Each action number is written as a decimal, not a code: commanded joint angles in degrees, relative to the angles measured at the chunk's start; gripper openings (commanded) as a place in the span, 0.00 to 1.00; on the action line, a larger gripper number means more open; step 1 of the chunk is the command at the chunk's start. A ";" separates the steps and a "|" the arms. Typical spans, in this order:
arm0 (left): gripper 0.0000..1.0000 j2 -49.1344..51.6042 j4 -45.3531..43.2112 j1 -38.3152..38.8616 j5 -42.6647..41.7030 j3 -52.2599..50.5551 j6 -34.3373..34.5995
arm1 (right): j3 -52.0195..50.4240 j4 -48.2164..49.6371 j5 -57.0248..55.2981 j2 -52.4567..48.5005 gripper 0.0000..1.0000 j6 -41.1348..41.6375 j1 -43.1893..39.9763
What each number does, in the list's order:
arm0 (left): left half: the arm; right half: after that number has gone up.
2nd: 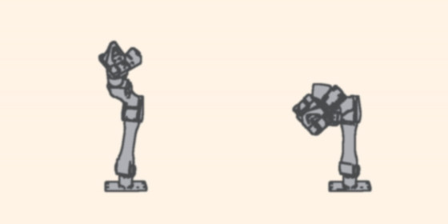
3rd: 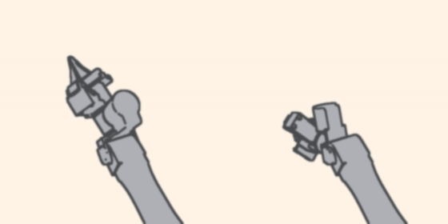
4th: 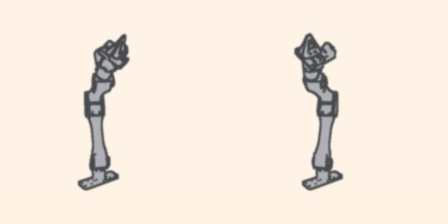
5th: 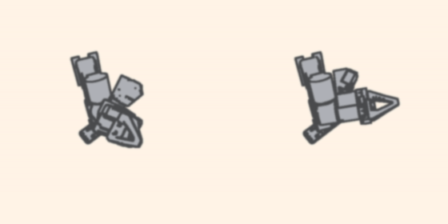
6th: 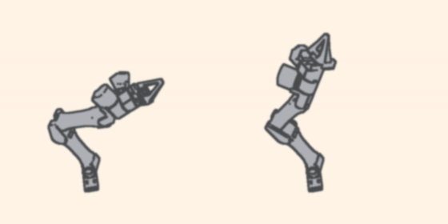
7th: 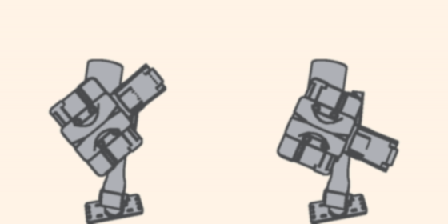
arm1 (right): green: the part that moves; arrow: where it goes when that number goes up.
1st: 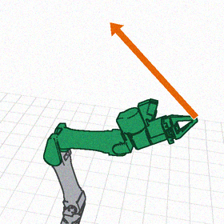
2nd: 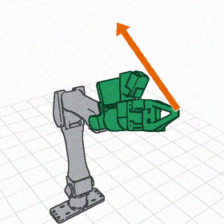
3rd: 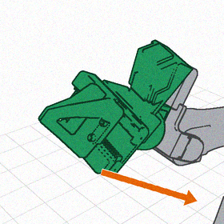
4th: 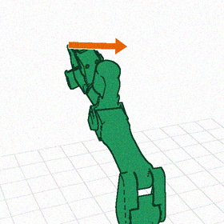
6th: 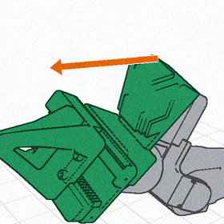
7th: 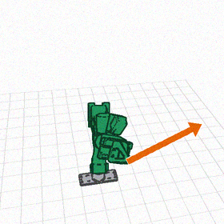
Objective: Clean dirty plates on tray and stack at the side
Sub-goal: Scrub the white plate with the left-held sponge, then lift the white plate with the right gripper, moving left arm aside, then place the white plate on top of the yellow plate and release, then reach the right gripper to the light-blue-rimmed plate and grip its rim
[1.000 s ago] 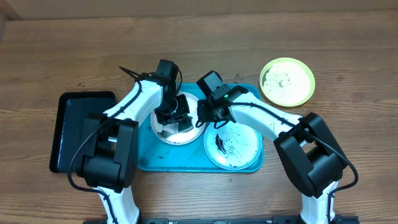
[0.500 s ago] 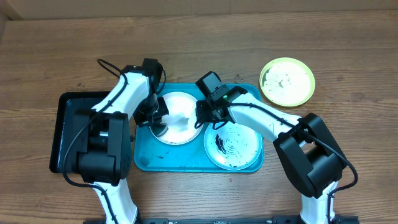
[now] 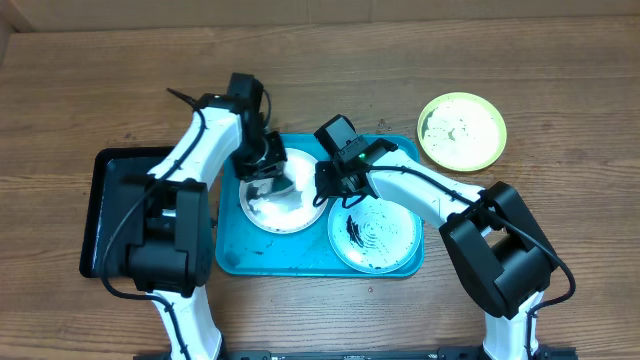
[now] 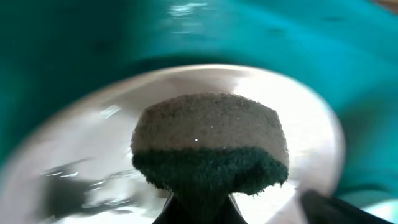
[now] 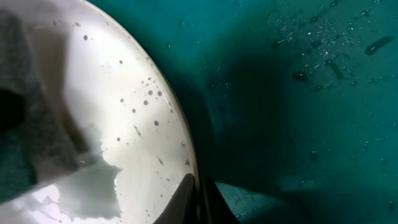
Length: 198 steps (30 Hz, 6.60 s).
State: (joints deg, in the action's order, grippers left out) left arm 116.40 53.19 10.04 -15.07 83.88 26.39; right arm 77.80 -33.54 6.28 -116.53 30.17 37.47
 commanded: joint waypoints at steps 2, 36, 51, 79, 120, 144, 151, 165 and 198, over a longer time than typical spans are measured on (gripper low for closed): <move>0.04 1.25 -2.36 3.69 -0.92 -2.43 2.14 | 0.92 0.02 -1.27 0.24 0.04 -0.13 -0.42; 0.04 -8.70 16.09 -0.83 23.04 8.66 7.23 | 2.32 0.22 -1.31 0.37 0.04 -2.34 -0.42; 0.04 -14.40 13.38 -12.07 19.91 8.41 7.28 | 11.41 -5.42 -25.90 5.44 0.04 -22.36 -0.17; 0.04 -14.40 12.50 -22.27 15.28 8.41 7.23 | 11.56 6.49 -72.50 11.21 0.04 -62.01 20.17; 0.04 -14.40 13.27 -22.36 14.80 8.11 7.02 | 11.50 -15.52 15.89 14.56 0.04 -15.13 -40.19; 0.04 -14.40 12.72 -22.34 13.51 8.11 7.04 | -8.50 1.81 2.36 12.94 0.04 -5.88 -52.92; 0.04 -14.40 12.76 -22.34 13.49 8.11 7.04 | -9.25 2.64 1.70 12.76 0.04 -4.42 -48.94; 0.04 -14.40 12.98 -22.34 13.49 8.11 6.82 | -8.33 0.04 -1.20 11.41 0.07 -3.69 -45.83; 0.04 -14.40 10.88 -18.60 10.56 8.11 4.02 | -8.28 -18.86 -2.67 12.46 0.58 -29.38 -16.00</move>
State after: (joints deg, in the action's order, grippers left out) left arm 102.24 64.23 -8.60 -4.12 91.77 31.38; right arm 70.11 -52.53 2.13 -103.46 6.00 21.45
